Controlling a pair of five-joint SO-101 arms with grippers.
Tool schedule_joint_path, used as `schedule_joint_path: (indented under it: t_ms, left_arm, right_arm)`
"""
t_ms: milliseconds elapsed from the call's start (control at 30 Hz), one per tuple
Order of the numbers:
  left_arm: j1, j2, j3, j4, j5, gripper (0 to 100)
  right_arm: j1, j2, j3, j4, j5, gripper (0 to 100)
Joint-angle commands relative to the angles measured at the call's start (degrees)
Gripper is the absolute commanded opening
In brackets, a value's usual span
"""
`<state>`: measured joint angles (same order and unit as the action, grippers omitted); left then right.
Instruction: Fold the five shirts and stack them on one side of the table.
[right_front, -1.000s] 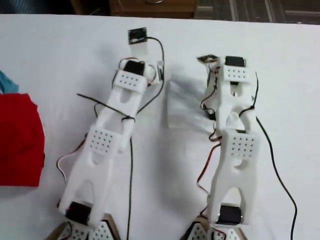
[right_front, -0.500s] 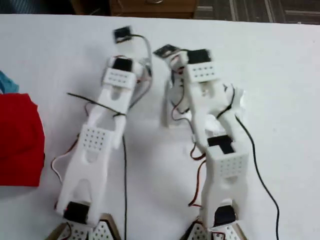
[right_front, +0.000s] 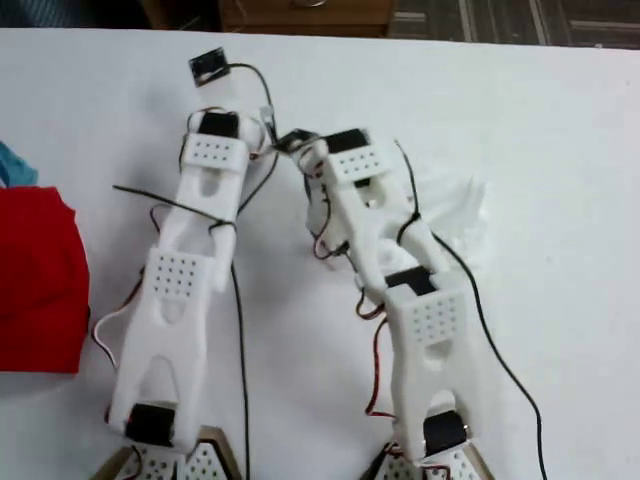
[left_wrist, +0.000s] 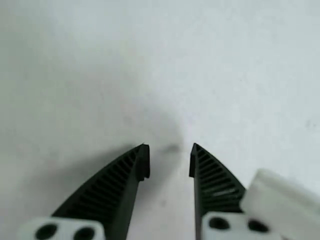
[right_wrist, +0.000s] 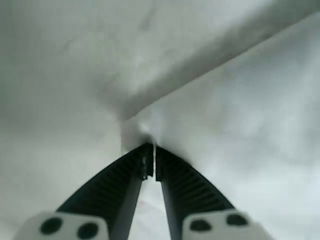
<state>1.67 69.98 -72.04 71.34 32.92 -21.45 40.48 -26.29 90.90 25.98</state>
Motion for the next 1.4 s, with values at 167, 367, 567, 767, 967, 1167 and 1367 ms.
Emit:
schedule_joint_path:
  t_ms: [167,367,567,767,967,1167,1367]
  left_arm:
    - [-0.5,-1.0,-0.7,-0.7,0.5,15]
    - [-0.4,-1.0,-0.7,-0.7,0.5,15]
    - [-0.4,-1.0,-0.7,-0.7,0.5,15]
    - [-0.4,-1.0,-0.7,-0.7,0.5,15]
    - [-0.4,-1.0,-0.7,-0.7,0.5,15]
    - [-0.3,-1.0,-0.7,-0.6,0.5,15]
    - [0.2,-1.0,-0.7,-0.5,0.5,15]
  right_arm:
    - [1.4,-7.7,-5.4,7.9,-0.5,1.9]
    - [11.6,-14.5,-13.4,7.4,-0.4,1.9]
    - [25.3,-7.6,-15.1,-2.3,-0.4,1.9]
    - [30.9,3.7,-15.2,-11.6,-0.4,1.9]
    - [30.5,10.3,-18.5,-19.6,-0.4,1.9]
    - [30.5,15.2,-30.4,-17.2,2.0,1.9]
    - [30.5,14.8,-44.5,-1.4,2.8,1.9]
